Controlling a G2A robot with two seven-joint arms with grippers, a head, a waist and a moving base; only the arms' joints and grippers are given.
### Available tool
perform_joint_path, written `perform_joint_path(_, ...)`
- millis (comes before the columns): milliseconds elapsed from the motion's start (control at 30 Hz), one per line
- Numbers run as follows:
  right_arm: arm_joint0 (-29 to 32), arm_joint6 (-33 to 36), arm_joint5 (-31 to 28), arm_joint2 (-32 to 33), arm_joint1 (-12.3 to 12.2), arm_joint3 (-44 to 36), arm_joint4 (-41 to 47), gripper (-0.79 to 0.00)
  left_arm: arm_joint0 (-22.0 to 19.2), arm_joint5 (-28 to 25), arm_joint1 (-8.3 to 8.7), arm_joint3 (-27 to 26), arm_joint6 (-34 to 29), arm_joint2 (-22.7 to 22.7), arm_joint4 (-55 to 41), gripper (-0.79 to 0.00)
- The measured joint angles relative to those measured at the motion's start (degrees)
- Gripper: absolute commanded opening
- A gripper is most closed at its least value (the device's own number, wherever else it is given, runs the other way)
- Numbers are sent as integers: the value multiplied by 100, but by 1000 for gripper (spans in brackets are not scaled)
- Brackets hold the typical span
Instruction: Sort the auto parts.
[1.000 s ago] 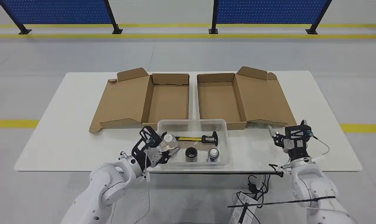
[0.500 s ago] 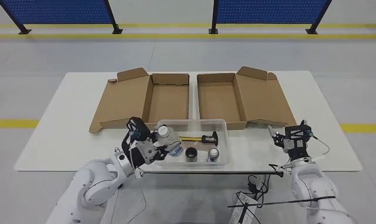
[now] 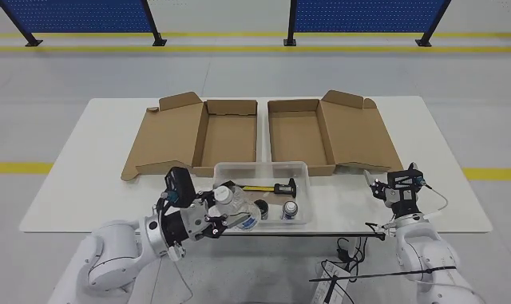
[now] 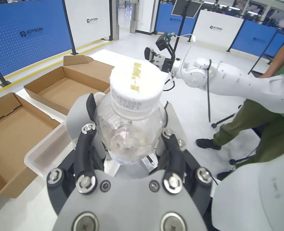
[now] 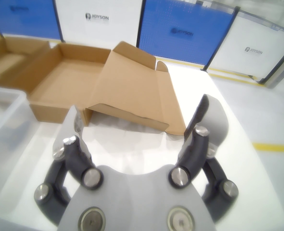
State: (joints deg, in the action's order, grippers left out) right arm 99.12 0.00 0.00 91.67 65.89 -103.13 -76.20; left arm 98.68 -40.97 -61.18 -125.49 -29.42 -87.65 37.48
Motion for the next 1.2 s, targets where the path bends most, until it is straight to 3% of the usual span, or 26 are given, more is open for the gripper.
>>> perform_joint_path(300, 0, 0, 0, 0, 0, 0, 0, 0, 3, -21, 34, 48, 66, 50, 186, -785)
perform_joint_path(500, 0, 0, 0, 0, 0, 0, 0, 0, -242, 183, 34, 179, 263, 105, 618, -785)
perform_joint_path(733, 0, 0, 0, 0, 0, 0, 0, 0, -1028, 849, -29, 666, 754, 439, 1314, -785)
perform_joint_path(867, 0, 0, 0, 0, 0, 0, 0, 0, -1557, 1503, -98, 1088, 990, 808, 1860, -785)
perform_joint_path(1200, 0, 0, 0, 0, 0, 0, 0, 0, -2348, 2947, -289, 1926, 1225, 1586, 2336, -785)
